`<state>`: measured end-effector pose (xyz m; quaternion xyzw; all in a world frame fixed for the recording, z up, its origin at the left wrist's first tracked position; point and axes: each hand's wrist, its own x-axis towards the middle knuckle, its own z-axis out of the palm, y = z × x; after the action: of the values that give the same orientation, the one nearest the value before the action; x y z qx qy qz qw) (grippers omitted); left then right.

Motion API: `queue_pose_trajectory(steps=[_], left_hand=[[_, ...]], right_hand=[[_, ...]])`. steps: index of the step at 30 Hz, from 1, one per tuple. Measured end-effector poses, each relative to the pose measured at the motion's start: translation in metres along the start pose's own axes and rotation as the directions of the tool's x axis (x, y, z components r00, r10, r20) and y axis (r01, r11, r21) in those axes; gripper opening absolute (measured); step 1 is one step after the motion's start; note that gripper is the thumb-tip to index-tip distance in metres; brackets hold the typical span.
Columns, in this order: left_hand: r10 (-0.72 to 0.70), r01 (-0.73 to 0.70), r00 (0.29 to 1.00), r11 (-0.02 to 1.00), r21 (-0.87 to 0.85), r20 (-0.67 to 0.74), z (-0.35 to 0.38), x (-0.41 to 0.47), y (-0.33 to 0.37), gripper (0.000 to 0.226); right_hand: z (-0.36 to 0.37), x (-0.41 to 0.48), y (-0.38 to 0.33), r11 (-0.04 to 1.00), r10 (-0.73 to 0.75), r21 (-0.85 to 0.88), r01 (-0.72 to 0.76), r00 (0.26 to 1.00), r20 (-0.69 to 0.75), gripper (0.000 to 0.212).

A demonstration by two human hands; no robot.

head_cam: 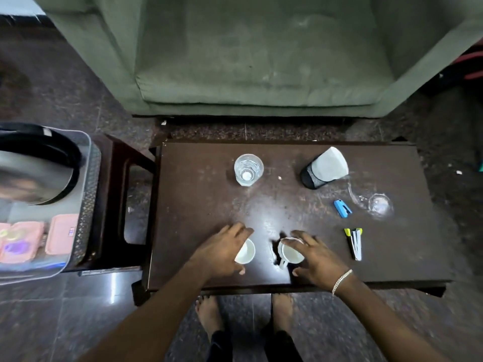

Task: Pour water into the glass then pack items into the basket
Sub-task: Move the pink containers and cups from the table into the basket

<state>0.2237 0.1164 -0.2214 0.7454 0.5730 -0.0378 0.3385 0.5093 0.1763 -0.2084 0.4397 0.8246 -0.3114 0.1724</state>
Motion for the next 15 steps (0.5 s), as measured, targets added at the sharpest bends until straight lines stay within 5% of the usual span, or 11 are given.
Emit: queue_pose_trajectory(steps=[11,15], left_hand=[[-0.125,0.126,0.992,0.991,0.043,-0.022,0.033,0.007,0.015,0.066],[-0.160,0.156,0.983,0.987,-0.048,-0.094,0.024,-0.007,0.005,0.067]], right_hand=[[0.025,0.008,0.007,0.998,-0.058,-0.038,0.052,0.985,-0.165,0.064],[0.015,0.012,-0.012,0.994,0.006,0.111,0.014,0.985,-0.172,0.069]])
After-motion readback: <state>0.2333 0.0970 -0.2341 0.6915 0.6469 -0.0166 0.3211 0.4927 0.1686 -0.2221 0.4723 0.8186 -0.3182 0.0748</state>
